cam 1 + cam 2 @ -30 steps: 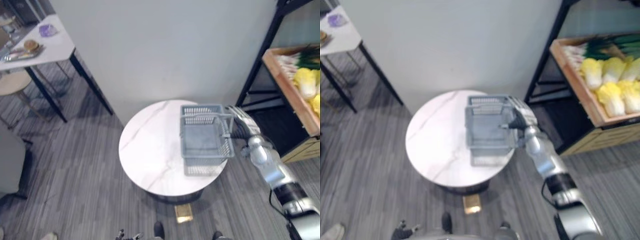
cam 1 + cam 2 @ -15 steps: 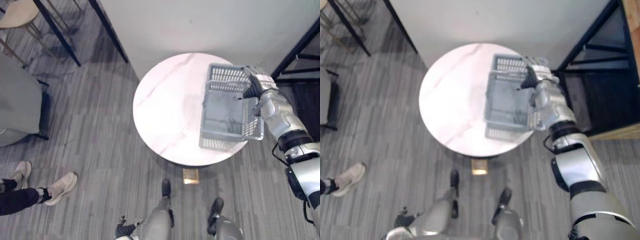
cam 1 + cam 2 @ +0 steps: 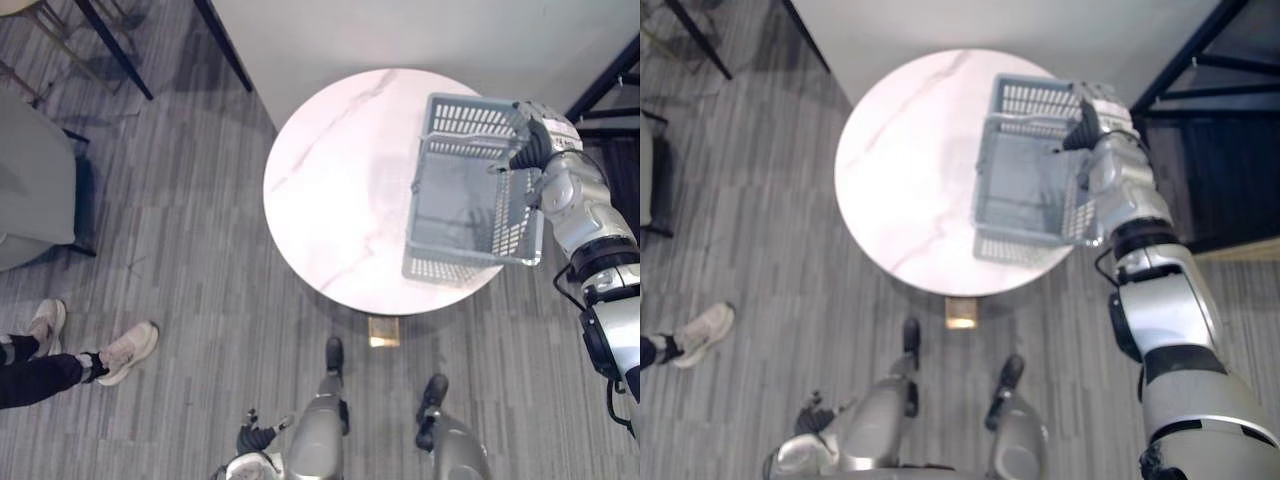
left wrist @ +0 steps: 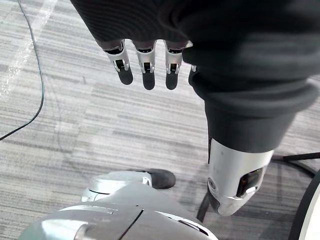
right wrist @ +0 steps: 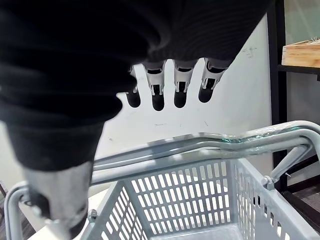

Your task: Pick vegetable in the basket

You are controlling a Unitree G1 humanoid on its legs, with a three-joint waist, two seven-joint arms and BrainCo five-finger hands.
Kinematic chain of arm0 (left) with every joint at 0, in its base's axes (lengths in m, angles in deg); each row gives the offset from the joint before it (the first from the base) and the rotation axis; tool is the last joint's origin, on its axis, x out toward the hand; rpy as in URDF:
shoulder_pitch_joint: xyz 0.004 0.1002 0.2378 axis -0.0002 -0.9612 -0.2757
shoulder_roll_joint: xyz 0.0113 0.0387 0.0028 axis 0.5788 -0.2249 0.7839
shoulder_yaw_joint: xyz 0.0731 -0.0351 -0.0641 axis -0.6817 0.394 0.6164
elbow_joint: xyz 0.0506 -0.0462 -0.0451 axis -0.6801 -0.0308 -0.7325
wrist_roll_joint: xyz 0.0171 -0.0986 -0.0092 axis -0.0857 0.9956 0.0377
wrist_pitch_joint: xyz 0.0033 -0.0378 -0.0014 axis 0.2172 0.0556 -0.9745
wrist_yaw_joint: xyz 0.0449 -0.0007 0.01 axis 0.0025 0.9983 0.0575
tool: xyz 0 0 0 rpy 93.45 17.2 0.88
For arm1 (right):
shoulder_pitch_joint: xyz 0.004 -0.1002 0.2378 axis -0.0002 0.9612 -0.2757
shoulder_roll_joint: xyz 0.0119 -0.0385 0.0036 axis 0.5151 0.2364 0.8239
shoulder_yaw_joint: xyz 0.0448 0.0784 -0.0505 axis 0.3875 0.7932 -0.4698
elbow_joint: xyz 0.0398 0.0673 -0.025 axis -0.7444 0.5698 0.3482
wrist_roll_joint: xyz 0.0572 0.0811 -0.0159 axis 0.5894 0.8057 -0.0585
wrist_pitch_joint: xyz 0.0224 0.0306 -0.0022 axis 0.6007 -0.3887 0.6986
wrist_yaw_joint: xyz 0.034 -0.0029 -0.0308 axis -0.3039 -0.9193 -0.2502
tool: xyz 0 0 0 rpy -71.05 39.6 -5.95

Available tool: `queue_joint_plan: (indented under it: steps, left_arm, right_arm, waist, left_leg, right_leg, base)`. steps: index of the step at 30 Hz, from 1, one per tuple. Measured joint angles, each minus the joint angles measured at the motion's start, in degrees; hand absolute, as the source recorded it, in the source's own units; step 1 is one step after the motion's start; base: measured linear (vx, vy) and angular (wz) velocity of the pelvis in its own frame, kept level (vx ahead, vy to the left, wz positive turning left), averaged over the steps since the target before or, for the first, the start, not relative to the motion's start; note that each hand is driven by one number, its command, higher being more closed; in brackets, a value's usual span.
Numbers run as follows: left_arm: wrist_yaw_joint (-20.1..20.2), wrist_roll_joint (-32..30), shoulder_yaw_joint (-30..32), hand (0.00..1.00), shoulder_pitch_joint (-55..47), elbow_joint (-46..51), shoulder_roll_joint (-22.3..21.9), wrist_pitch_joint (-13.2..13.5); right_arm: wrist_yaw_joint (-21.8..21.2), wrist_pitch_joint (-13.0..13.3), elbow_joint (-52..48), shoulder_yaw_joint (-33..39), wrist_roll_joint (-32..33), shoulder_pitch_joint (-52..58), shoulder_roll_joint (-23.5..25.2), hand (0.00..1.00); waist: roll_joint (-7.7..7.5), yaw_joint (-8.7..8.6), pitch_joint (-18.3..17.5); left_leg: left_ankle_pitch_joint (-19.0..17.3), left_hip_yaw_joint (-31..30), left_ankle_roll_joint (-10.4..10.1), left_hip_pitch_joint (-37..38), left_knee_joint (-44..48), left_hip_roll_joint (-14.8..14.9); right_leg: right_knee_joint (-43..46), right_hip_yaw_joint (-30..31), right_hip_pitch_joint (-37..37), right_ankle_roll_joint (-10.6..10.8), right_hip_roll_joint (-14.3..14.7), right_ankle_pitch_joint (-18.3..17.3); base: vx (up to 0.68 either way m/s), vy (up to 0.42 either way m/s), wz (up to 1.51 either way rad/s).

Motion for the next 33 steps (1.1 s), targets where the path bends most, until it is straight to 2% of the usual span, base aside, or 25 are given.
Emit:
queue_joint_plan:
  steps: [10,16,22,23,33]
  left_arm:
    - [-1.12,0.03,-0.99,0.0,0.19,0.9,0.35,0.73]
    - [-1.2,0.12,-0.98,0.0,0.27,0.89,0.36,0.74]
    - [-1.31,1.79,-1.03,0.0,1.79,0.9,0.36,0.78]
    - [-1.31,2.23,-1.15,0.0,1.83,0.94,0.39,0.81]
    - [-1.74,2.26,-2.07,0.0,1.86,2.11,0.48,0.86]
  right_arm:
    - [0.05,-0.54,0.01,-0.04,0.0,-2.24,-0.11,0.0]
    - [0.07,-0.57,2.02,-0.07,0.0,-2.77,-0.12,0.0]
    - [0.1,-0.72,3.04,-0.06,0.0,-3.84,-0.99,0.0]
    - [0.34,-0.79,3.45,0.0,0.0,-4.35,-1.0,1.0]
    - [1.39,-1.05,4.29,0.89,-0.01,-5.32,-1.17,1.0]
  waist:
    - [0.19,0.03,1.09]
    - [0.18,1.38,1.47]
    - [0.09,1.65,3.49]
    - [0.13,1.57,3.52]
    - [0.32,1.85,3.62]
  left_leg:
    - [0.26,-0.32,0.02,-0.99,0.0,0.0]
    - [0.4,-0.52,0.04,-1.56,0.0,-0.03]
    - [0.95,-2.07,0.07,-2.78,-0.02,-0.15]
    - [1.07,-2.43,0.08,-3.14,-0.02,-0.29]
    - [1.37,-3.39,0.01,-4.4,-0.02,-0.49]
  right_leg:
    - [0.42,0.01,-1.0,0.0,-0.03,0.0]
    - [0.57,-0.05,-1.6,-0.01,-0.05,-0.01]
    - [0.66,-0.69,-1.91,-0.08,-0.01,-0.07]
    - [0.65,-0.7,-2.08,-0.07,-0.08,-0.08]
    - [1.16,-0.58,-3.01,-0.11,-0.21,-0.2]
  base:
    - [0.0,0.0,0.0]
    - [0.0,0.0,0.0]
    - [0.0,-0.001,0.12]
    - [0.01,0.002,0.11]
    - [0.01,-0.003,0.04]
